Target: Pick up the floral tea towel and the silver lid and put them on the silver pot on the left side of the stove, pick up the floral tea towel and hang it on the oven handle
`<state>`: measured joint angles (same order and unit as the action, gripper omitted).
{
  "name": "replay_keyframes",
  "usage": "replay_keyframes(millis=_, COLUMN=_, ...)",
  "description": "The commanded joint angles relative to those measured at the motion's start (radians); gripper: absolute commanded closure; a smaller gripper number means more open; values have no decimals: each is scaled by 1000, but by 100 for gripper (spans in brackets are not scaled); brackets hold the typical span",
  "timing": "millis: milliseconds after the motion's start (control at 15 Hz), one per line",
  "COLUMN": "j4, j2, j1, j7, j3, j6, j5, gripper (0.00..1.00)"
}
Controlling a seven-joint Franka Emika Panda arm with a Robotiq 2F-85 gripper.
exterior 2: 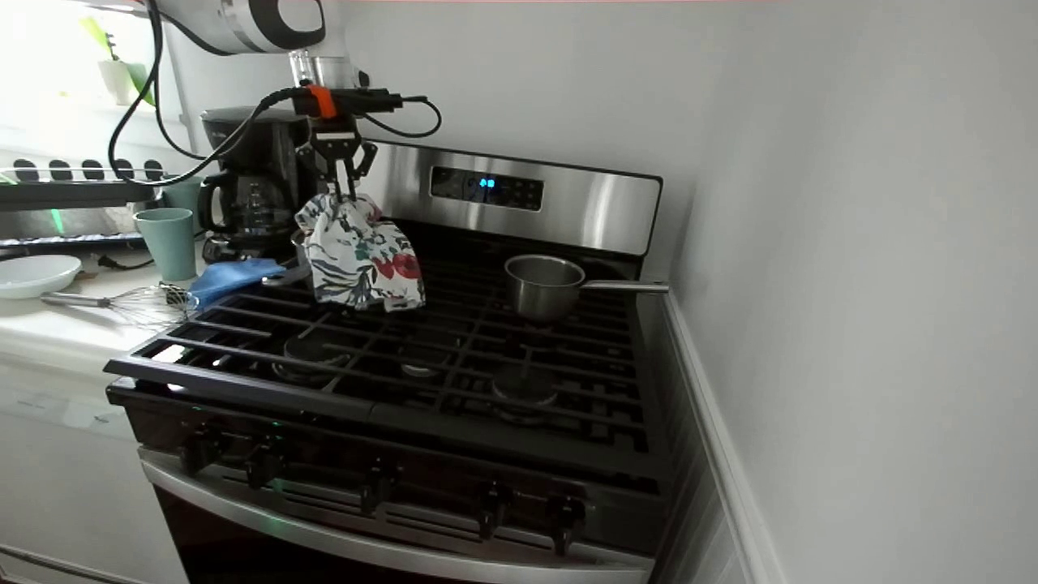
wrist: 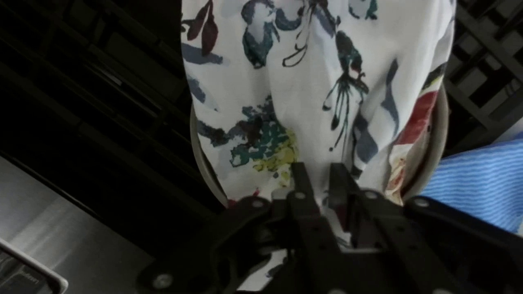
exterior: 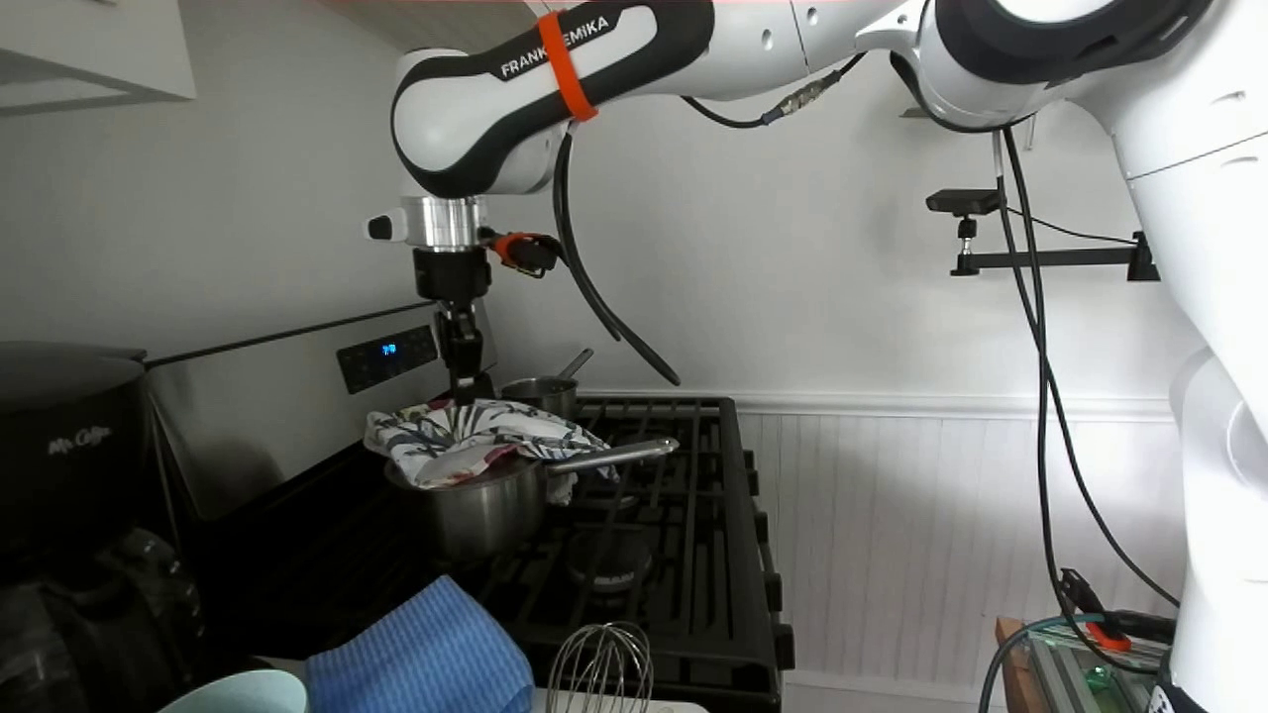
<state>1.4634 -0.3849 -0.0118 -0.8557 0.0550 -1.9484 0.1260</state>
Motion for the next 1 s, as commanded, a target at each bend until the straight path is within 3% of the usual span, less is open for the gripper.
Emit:
replay_keyframes(millis=0, j4=9, j2=10, j1=-4, j7=2, j3=2, j6=22, j5=4, gripper=57)
replay_keyframes(millis=67, j4=10, j2=10, j1=-4, j7=2, j3=1, j6=20, j5=5, gripper=57)
replay_keyframes(millis=400, j4=14, j2=9, j1=-5, j7=-1, j3=-1, j6=17, j5=8, gripper=25)
replay_keyframes(millis=467, j4=15, j2=9, j1=-5, j7=-2, j3=0, j6=17, j5=7, gripper=27)
replay_keyframes(millis=533, j4=16, j2=9, j1=-6, j7=-2, j3=0, j6=18, j5=6, gripper=61)
replay_keyframes(millis=667, j4=17, j2=8, j1=-7, j7=-4, j3=0, j6=18, j5=5, gripper=57)
replay_keyframes(millis=933, j4=21, j2=7, j1=-9, j7=-2, j3=-3, j6=18, j5=8, gripper=85)
